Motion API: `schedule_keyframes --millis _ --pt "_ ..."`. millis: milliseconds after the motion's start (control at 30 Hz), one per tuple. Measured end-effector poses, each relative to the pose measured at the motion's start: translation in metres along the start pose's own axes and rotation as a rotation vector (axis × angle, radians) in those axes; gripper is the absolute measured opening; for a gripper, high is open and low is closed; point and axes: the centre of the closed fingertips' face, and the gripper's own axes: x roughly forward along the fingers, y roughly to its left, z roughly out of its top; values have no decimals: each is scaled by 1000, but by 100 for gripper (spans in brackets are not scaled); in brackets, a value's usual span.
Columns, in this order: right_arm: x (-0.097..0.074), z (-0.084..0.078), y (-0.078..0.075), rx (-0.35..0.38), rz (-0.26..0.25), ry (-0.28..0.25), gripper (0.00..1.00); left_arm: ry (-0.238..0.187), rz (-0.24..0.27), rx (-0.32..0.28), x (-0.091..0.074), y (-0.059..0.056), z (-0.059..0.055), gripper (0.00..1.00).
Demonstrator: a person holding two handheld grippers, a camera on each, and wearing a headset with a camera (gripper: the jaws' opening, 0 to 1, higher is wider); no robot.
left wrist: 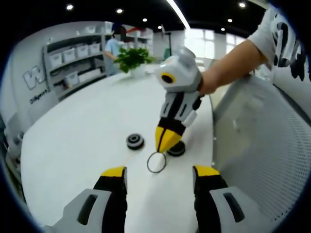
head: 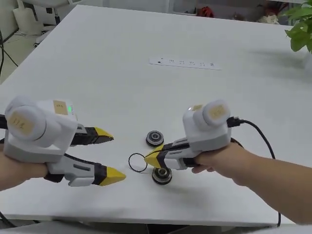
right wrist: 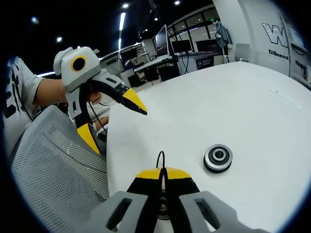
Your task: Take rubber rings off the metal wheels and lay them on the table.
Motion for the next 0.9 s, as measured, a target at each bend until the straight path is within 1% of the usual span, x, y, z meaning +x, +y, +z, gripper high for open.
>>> schedule_keyframes --millis 67,167,467,833,900 --pt "0 1 -1 -7 -6 -2 0 2 -1 0 0 0 0 55" --pt "-1 1 -3 -15 -13 -2 5 3 -2 -1 1 0 0 55" --pt "-4 -1 -6 -21 -23 2 14 8 -8 3 2 0 1 55" --pt "-18 2 -9 -19 -35 -19 19 12 -23 17 9 -3 7 55" --pt "-20 3 -9 -20 -36 -21 19 13 -19 24 10 -2 9 56"
